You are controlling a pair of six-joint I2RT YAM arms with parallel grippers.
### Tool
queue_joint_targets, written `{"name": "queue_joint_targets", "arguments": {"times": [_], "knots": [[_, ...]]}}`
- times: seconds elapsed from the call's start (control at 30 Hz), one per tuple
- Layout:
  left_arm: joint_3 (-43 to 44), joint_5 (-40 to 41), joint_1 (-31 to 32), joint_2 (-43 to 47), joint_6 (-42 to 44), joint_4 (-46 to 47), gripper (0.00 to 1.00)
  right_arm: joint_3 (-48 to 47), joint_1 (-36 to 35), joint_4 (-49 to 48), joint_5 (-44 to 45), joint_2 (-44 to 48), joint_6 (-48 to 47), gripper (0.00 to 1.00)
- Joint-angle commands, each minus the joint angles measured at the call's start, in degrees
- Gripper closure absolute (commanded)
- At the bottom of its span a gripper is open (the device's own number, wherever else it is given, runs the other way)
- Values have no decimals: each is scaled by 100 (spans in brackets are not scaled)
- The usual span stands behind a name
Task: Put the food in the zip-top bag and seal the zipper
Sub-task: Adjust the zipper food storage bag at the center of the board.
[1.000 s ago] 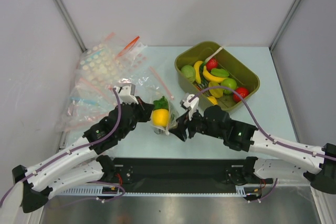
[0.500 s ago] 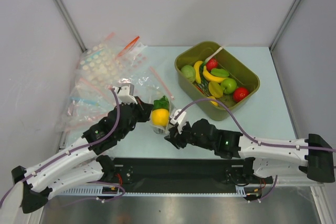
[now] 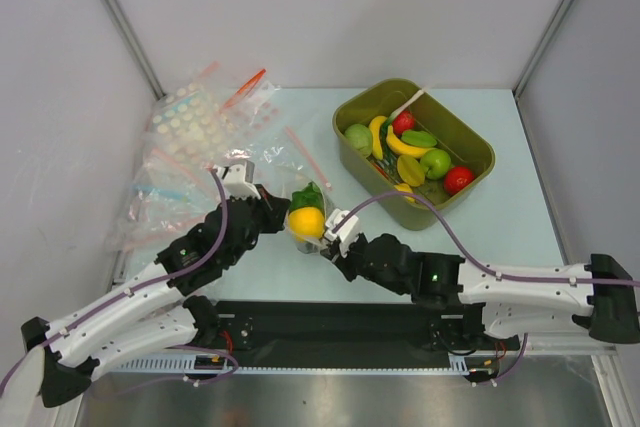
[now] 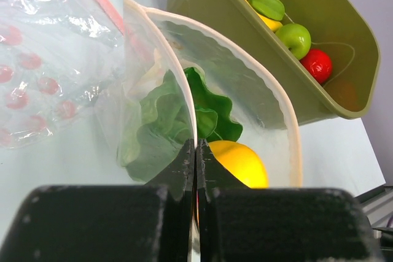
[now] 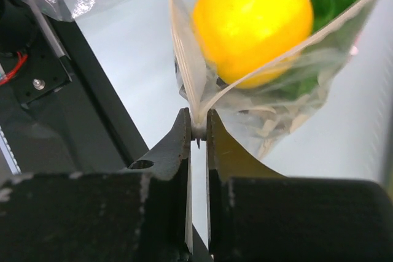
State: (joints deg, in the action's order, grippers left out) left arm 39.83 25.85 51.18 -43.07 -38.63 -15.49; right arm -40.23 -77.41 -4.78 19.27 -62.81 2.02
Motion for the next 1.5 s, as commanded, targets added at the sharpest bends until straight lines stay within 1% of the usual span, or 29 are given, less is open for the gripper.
{"name": "queue_joint_targets", "arguments": {"times": [0.0,0.07,0.2,0.3,0.4,0.53,0.57,0.63,0.67,0.73,0.77,0.83,0.87,0.93,0.97,1.1,1.13,1.23,1.27,1.33,1.47], "knots": [[147,306,-38,71,-22,19,100,-537,32,1001,306,356,-27,100],[156,403,-38,71,5,-16,100,-705,59,1416,411,453,113,100],[156,632,-38,71,31,-68,100,-986,94,2303,639,541,105,100],[156,685,-38,79,31,-60,99,-1145,85,2700,964,541,114,100],[156,667,-38,71,31,-51,100,-1128,76,2719,1307,603,140,99],[148,694,-38,123,23,-77,99,-1031,59,2561,1185,769,79,89],[139,711,-38,141,22,-69,100,-953,33,2508,1106,883,53,82],[121,711,-38,185,-4,-69,100,-864,24,2359,904,1007,35,75],[112,711,-38,202,-4,-69,100,-812,6,2306,842,1068,26,65],[95,703,-38,246,-21,-51,100,-601,-46,2008,667,1235,35,55],[103,694,-38,255,-22,-60,100,-513,-64,1885,605,1288,26,48],[95,703,-38,255,-30,-51,100,-188,-117,1402,499,1367,9,45],[95,694,-38,246,-39,-60,100,-31,-117,939,395,1376,-78,44],[112,676,-38,238,-30,-69,100,383,-178,541,323,1306,-184,42],[112,667,-38,238,-39,-77,100,488,-204,0,358,1254,-376,41],[104,650,-38,237,-48,-69,100,700,-424,-611,796,815,-676,39],[112,632,-38,229,-39,-69,100,718,-590,-717,928,657,-729,38],[112,597,-38,229,-57,-60,100,806,-889,-1235,1499,402,-1010,33],[112,588,-38,220,-48,-60,100,841,-942,-1523,1771,349,-1072,32],[112,571,-38,229,-48,-51,100,911,-987,-1894,1984,234,-1213,29],[112,562,-38,229,-57,-51,100,1017,-1022,-2780,2230,-12,-1362,28]]}}
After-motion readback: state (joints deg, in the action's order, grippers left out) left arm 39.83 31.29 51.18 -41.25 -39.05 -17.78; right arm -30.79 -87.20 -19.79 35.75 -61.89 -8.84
